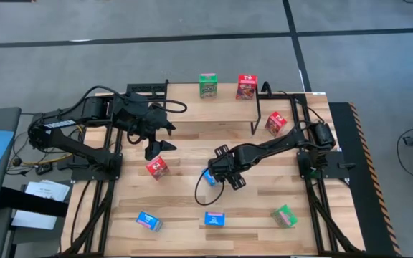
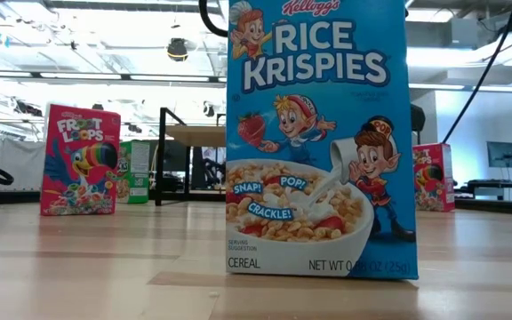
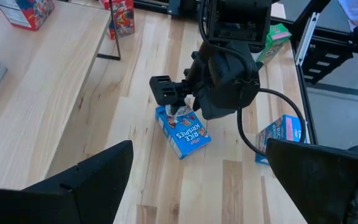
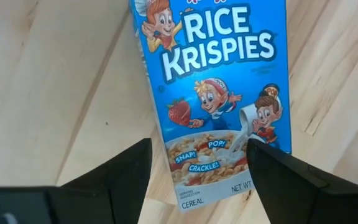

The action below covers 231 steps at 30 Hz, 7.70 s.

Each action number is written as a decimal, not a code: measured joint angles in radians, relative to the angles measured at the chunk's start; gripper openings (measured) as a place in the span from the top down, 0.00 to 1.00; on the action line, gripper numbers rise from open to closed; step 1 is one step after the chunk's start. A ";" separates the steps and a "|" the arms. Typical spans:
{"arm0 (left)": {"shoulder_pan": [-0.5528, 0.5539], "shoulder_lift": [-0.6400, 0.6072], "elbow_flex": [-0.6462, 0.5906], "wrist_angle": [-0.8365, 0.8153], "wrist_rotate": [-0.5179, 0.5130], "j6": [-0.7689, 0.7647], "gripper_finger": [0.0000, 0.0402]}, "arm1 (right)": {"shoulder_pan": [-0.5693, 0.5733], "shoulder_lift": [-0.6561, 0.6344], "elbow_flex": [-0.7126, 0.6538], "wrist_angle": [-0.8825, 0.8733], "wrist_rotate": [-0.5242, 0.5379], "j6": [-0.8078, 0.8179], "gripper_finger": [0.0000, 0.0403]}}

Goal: Stack cereal on shelf
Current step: Put the top right blue cereal box on the shelf

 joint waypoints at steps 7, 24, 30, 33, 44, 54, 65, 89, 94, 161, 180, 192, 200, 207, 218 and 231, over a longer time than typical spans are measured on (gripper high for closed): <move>0.000 0.000 0.000 -0.002 0.003 -0.008 0.11 | 0.000 -0.001 0.037 -0.049 0.000 0.007 0.29; 0.000 0.000 0.000 0.000 0.004 -0.010 0.11 | -0.002 -0.003 0.069 -0.053 0.002 0.015 0.29; 0.000 0.000 0.000 0.000 0.004 -0.010 0.11 | -0.007 -0.003 0.069 -0.013 -0.008 -0.001 0.29; 0.000 0.000 0.000 0.000 0.004 -0.010 0.11 | -0.008 -0.003 0.069 -0.013 -0.028 -0.009 0.29; 0.000 0.000 0.000 0.000 0.004 -0.010 0.11 | -0.014 -0.003 0.069 -0.007 -0.082 -0.057 0.19; 0.000 0.000 0.000 0.000 0.005 -0.010 0.11 | -0.053 -0.003 0.066 0.003 -0.136 -0.092 0.04; 0.000 0.000 0.000 0.000 0.005 -0.010 0.11 | -0.086 0.007 0.061 0.018 -0.180 -0.146 0.01; 0.000 0.000 0.001 0.003 0.005 -0.010 0.11 | -0.092 0.054 0.062 0.046 -0.133 -0.161 0.04; 0.000 0.000 0.001 0.003 0.005 -0.010 0.11 | -0.093 0.054 0.062 0.048 -0.132 -0.122 0.12; 0.006 0.000 0.000 0.033 -0.202 0.053 0.11 | -0.080 0.036 0.600 -0.335 -0.239 0.126 0.75; 0.006 0.000 0.000 0.035 -0.227 0.048 0.11 | -0.015 0.031 1.019 -0.613 -0.239 0.154 0.75; 0.005 0.000 0.000 0.177 -0.111 0.217 0.11 | 0.029 -0.131 1.007 -0.477 -0.269 0.191 0.75; 0.006 0.000 0.000 0.264 0.018 0.219 0.11 | 0.040 -0.206 1.007 -0.393 -0.247 0.218 0.75; 0.005 0.019 0.000 0.264 0.124 0.174 0.11 | 0.039 -0.200 1.004 -0.376 -0.204 0.235 0.76; 0.005 0.080 0.000 0.243 0.149 0.202 0.11 | 0.031 -0.193 1.005 -0.368 -0.177 0.265 0.86; 0.001 0.080 0.000 0.229 0.149 0.157 0.11 | 0.031 -0.193 1.005 -0.478 -0.178 0.373 0.86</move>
